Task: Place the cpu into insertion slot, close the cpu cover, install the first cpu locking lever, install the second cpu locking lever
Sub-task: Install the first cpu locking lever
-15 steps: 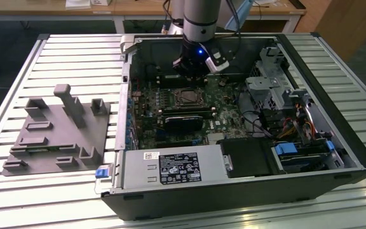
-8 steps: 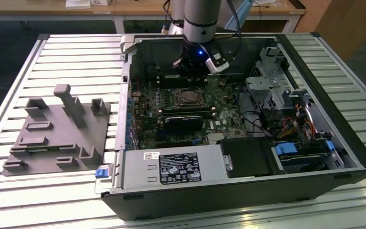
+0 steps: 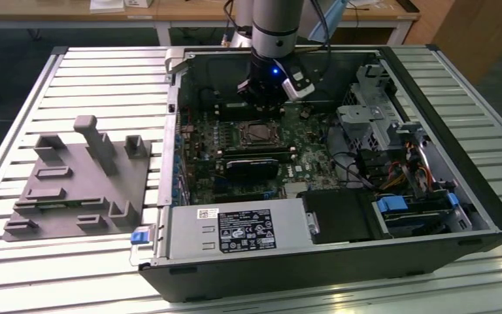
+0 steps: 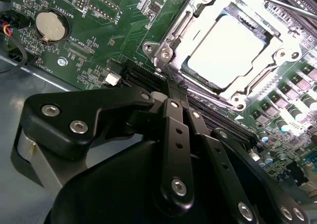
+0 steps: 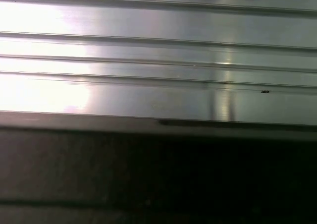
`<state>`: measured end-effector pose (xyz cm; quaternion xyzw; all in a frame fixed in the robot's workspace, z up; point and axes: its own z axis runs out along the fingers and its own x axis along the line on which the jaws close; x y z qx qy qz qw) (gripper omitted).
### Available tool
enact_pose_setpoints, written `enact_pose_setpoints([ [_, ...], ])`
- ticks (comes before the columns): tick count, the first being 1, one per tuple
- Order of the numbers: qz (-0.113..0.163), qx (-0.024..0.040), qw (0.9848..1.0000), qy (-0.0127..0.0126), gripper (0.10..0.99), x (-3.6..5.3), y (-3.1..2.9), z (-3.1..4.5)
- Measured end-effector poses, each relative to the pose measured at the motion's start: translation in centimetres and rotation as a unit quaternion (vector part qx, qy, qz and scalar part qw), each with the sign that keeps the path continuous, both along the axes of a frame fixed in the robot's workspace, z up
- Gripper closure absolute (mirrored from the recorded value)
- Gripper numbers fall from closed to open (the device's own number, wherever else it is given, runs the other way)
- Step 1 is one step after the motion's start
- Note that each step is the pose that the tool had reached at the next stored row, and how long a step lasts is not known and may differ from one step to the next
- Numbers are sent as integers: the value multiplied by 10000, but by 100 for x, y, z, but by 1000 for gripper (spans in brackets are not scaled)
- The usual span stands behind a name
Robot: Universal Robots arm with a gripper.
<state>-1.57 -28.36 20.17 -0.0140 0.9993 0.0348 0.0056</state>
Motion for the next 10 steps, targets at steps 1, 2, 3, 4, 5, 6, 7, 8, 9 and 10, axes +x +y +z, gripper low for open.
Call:
enact_pose_setpoints([
  [1,0,-10,10000,0,980,0,0,1],
  [2,0,-27,10000,1,980,0,0,0],
  [3,0,-40,10000,1,980,0,0,-2],
  [4,0,-45,10000,2,980,0,0,-2],
  [5,0,-47,10000,2,980,0,-1,-3],
  [6,0,-47,10000,1,980,0,-1,-5],
  [7,-1,-48,10000,1,980,0,0,-7],
  [8,0,-49,10000,1,980,0,0,-8],
  [9,0,-49,10000,1,980,0,0,-9],
  [10,0,-50,10000,1,980,0,0,-11],
])
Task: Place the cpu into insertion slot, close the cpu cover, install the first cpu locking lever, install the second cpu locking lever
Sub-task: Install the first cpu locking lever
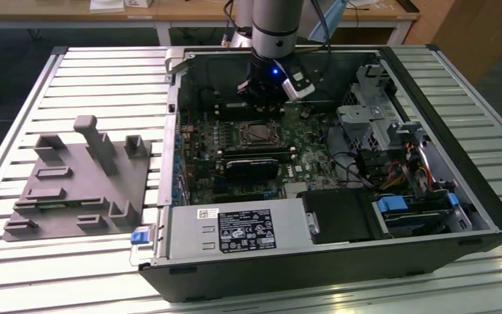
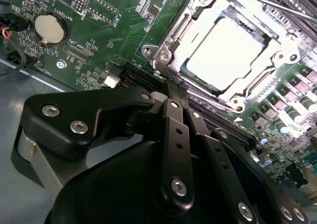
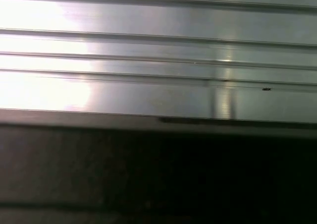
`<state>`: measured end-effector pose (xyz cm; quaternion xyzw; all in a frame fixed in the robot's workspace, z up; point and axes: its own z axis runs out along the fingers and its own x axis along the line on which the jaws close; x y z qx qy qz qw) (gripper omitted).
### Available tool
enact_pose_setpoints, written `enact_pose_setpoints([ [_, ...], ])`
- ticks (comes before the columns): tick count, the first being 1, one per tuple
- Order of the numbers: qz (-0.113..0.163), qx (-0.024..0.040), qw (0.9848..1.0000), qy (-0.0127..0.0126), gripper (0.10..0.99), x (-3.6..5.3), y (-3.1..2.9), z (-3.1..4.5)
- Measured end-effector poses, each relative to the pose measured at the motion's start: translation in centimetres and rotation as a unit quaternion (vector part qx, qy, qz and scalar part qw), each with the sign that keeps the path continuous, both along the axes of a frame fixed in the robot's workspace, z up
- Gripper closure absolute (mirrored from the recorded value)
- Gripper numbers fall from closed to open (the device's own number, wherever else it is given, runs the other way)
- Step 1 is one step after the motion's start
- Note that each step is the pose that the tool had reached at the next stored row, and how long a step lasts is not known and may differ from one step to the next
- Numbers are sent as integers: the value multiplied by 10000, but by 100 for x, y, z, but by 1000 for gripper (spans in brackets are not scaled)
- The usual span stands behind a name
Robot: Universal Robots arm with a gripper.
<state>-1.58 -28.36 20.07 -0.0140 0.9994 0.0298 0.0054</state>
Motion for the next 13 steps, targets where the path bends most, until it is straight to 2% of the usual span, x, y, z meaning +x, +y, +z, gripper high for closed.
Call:
enact_pose_setpoints([
  [13,0,-28,10000,0,980,0,0,-20],
])
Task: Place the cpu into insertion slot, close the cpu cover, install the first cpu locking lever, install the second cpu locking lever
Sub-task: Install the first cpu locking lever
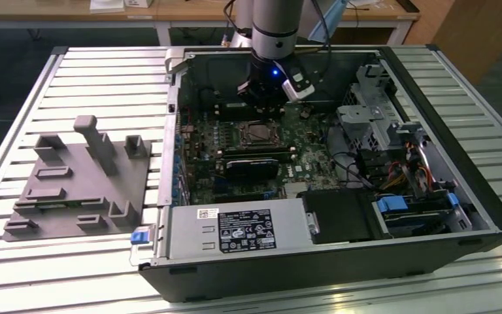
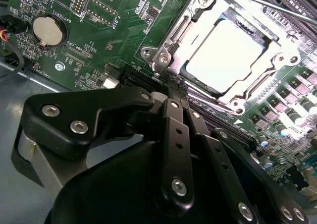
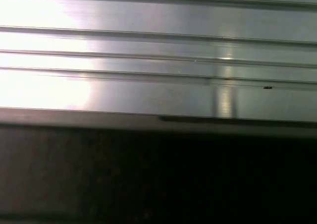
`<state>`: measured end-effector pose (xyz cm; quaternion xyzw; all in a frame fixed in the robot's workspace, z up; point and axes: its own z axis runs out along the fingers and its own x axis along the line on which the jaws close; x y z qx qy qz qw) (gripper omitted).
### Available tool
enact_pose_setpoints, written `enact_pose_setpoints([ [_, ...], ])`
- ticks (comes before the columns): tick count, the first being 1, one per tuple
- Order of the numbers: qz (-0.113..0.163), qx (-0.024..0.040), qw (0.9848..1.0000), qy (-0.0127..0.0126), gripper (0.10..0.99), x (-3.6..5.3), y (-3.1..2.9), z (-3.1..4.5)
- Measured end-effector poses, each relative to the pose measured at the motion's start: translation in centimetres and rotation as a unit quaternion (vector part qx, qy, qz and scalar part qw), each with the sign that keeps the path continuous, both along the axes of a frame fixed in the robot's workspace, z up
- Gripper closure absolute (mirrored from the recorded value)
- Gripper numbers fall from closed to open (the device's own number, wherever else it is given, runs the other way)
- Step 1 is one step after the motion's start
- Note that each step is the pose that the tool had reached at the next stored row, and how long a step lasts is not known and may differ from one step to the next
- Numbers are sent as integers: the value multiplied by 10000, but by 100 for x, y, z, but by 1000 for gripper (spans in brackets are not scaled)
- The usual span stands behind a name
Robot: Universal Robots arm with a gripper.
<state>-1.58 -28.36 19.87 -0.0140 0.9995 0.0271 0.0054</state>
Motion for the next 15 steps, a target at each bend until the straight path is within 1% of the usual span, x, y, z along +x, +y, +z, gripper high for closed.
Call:
enact_pose_setpoints([
  [15,0,-5,10000,0,980,0,0,35],
])
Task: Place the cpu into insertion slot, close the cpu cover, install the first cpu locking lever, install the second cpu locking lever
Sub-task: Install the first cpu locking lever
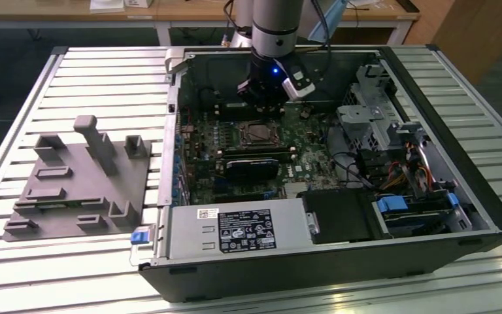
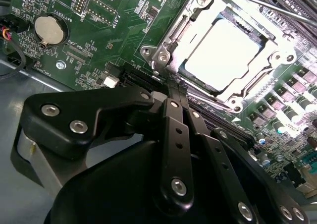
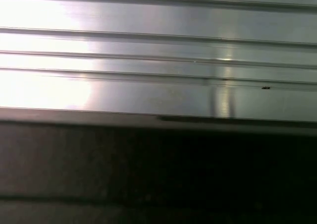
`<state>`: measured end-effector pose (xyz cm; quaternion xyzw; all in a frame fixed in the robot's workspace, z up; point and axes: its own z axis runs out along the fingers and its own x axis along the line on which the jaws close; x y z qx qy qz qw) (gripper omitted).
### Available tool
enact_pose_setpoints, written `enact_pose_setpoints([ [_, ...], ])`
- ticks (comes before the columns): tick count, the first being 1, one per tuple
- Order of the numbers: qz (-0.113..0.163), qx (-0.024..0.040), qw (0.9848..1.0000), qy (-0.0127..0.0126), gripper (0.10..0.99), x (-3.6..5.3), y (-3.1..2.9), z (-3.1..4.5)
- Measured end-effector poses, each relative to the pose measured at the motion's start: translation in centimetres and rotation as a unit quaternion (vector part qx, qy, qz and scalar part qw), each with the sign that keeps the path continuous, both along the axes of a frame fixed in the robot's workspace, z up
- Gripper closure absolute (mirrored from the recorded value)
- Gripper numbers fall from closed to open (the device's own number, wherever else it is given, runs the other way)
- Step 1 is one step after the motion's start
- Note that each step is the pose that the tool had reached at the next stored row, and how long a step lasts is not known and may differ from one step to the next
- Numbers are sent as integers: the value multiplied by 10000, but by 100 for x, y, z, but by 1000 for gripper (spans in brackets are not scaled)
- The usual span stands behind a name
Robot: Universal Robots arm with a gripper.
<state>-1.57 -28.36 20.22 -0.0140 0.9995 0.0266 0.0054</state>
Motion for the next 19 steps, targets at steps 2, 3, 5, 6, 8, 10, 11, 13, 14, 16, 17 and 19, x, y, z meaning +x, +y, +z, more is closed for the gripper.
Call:
enact_pose_setpoints([
  [2,0,-18,10000,0,980,0,0,0],
  [3,0,-34,10000,1,980,0,0,-1],
  [5,0,-59,10000,1,980,1,0,-5],
  [6,0,-68,10000,1,980,2,0,-7],
  [8,0,-86,10000,1,980,3,0,-12],
  [10,0,-102,9999,0,980,4,0,-18],
  [11,0,-111,9999,1,980,4,0,-20],
  [13,0,-128,9999,2,980,5,-1,-25],
  [14,0,-134,9999,2,980,6,-1,-27],
  [16,0,-146,9999,2,980,8,-1,-33],
  [17,0,-151,9999,2,980,9,-1,-36],
  [19,0,-161,9999,1,980,11,0,-43],
])
